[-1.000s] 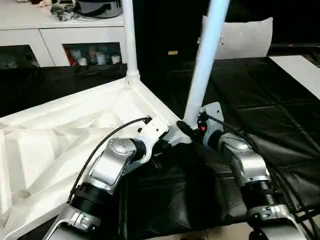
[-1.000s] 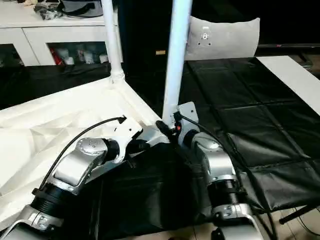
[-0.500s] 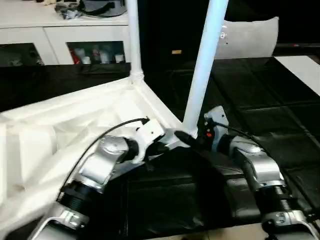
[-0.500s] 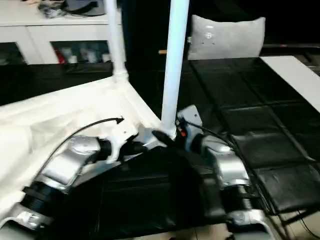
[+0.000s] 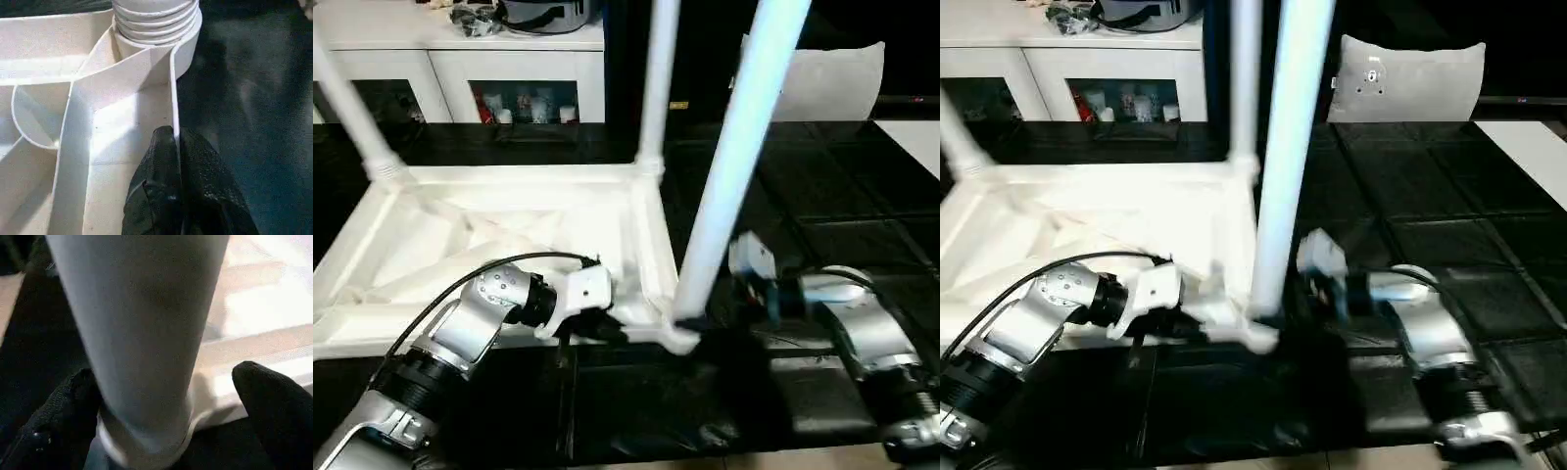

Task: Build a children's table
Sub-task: Rotate leg to tighten

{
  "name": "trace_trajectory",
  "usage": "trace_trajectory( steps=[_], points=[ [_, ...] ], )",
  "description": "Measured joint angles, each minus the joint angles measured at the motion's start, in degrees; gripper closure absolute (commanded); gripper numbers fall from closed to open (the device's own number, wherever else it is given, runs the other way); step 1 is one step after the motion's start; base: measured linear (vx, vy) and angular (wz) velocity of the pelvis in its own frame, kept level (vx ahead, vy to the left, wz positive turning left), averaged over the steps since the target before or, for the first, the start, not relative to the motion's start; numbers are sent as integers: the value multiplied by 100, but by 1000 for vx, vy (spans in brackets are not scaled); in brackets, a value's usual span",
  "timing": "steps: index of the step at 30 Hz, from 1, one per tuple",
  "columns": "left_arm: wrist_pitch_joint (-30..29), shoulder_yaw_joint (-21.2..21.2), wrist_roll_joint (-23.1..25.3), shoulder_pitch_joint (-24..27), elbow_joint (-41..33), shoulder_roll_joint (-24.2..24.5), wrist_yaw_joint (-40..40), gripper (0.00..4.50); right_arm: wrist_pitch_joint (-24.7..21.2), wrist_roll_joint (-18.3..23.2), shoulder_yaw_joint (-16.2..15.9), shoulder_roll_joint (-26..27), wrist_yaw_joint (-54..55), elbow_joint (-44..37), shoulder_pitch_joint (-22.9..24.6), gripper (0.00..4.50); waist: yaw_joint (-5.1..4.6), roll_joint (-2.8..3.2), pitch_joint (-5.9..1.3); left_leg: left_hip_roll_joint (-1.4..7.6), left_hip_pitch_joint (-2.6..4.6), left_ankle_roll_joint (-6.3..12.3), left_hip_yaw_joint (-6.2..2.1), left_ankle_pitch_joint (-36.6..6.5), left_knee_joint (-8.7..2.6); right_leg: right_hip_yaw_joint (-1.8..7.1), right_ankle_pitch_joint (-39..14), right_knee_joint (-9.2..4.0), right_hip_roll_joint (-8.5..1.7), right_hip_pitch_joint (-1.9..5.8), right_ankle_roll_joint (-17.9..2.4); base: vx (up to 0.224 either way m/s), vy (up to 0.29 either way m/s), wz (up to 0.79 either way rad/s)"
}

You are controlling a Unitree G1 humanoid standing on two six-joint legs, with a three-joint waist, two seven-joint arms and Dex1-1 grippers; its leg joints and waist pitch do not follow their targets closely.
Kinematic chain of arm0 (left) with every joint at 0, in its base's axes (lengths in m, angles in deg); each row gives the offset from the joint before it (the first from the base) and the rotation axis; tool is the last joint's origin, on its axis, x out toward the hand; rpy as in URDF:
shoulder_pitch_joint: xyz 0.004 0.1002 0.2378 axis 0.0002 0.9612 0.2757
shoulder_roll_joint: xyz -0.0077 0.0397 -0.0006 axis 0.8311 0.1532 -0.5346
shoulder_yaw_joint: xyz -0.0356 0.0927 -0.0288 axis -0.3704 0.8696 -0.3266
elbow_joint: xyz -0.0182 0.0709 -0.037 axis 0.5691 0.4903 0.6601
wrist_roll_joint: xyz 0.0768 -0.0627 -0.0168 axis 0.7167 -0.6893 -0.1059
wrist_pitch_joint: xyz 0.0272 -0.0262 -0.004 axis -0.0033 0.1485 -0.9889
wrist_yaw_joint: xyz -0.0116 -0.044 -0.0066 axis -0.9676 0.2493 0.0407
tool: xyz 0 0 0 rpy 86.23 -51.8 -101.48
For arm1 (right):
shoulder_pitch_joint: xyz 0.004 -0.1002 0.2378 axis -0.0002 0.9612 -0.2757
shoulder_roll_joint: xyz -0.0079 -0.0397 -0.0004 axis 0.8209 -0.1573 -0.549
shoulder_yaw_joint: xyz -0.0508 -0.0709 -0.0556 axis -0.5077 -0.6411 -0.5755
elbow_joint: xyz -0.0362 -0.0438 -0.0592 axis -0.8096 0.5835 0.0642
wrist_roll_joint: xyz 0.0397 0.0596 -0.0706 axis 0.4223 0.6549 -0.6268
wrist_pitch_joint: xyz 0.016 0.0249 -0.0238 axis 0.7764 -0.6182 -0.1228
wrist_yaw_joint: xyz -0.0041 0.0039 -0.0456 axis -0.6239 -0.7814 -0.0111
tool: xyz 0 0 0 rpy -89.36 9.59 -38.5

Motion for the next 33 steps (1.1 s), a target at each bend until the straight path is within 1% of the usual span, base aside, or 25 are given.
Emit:
trace_trajectory(
  steps=[1,2,3,4,6,7,10,11,13,14,17,20,21,23,24,25,27,30,33],
  points=[
    [49,6,-1,-23,46,27,-41,450,1,-3,-14,-1,-74,44,15,38,-15,0,0,0,2,-1,0,1,0,1,1,2,1,0,-1,0,0,0],
    [94,6,-2,-39,83,31,-57,450,3,-4,-33,2,-118,56,17,58,-25,0,0,0,3,-1,0,1,0,1,1,3,1,0,-1,0,0,0],
    [125,7,0,-55,114,35,-84,450,5,-3,-46,5,-150,61,17,58,-30,0,0,0,3,-1,0,1,0,0,1,3,1,0,-2,0,0,0],
    [163,10,-3,-72,156,37,-113,450,7,0,-58,4,-179,61,16,73,-31,-1,0,0,3,-1,0,1,1,0,1,4,1,0,-2,0,0,0],
    [218,23,-5,-104,209,41,-157,450,7,8,-102,5,-276,61,16,86,-29,-1,0,0,4,-1,0,1,3,0,1,3,1,2,-1,0,0,0],
    [236,28,-5,-107,213,41,-162,450,2,22,-115,8,-307,61,16,101,-25,-1,0,0,2,-1,0,1,4,0,1,3,1,2,-1,0,0,0],
    [278,33,-5,-122,257,37,-186,450,-6,89,-118,7,-355,61,15,128,-20,-1,0,0,2,-1,0,1,4,0,1,3,1,2,-1,0,0,0],
    [282,33,-6,-123,260,38,-202,450,-6,101,-117,6,-351,61,12,128,-19,-1,0,1,2,-1,0,1,4,-1,1,3,1,2,-1,0,0,0],
    [310,33,-11,-128,284,37,-226,450,-7,107,-118,7,-360,76,12,146,-11,-1,0,1,2,-1,0,1,4,-1,1,3,1,2,-1,0,0,0],
    [337,33,-12,-131,300,34,-229,450,-8,109,-118,9,-362,85,12,146,-8,-1,-1,0,2,-1,0,1,4,0,1,3,0,2,-1,0,0,0],
    [361,33,-12,-131,307,32,-230,450,-43,129,-116,10,-361,89,11,168,-1,-2,-1,0,3,-1,0,1,4,0,1,3,0,3,-1,0,0,0],
    [335,29,-17,-131,304,24,-225,450,-168,179,-111,12,-358,88,11,183,4,-2,-1,0,3,-1,0,1,4,0,1,3,1,3,-1,0,0,0],
    [272,16,-23,-126,292,11,-204,450,-239,194,-102,22,-347,79,13,184,5,-3,-1,0,3,-1,0,1,4,0,1,3,1,3,-1,0,0,0],
    [-25,-86,-54,-36,173,-74,-60,450,-671,301,2,178,-129,-7,80,187,-10,-7,-4,1,5,-1,0,1,4,0,1,4,1,4,-1,0,0,0],
    [-95,-121,-68,-13,161,-89,-16,450,-779,342,31,217,-60,-21,89,187,-18,-7,-4,1,6,-2,0,2,5,0,1,5,1,4,-2,0,0,0],
    [-263,-172,-74,2,134,-121,93,450,-1004,425,118,314,102,-39,98,188,-43,-7,-4,0,7,-2,0,2,9,0,2,6,1,5,-2,0,0,0],
    [-571,-280,-67,52,54,-204,336,450,-1207,405,175,451,452,-62,98,197,-60,-7,-4,0,10,-3,0,3,12,1,2,5,1,9,-2,0,0,0],
    [-1177,-519,-9,78,-3,-489,941,450,-1383,298,428,841,1363,-5,62,204,-181,-8,-4,-1,14,-4,0,4,25,2,3,-1,1,17,-1,0,0,0],
    [-1799,-769,69,76,-56,-998,1765,450,-1567,141,769,1326,2470,140,-90,205,-303,-8,-4,-2,12,-3,1,3,35,3,4,-10,0,16,1,0,0,0]
  ],
)
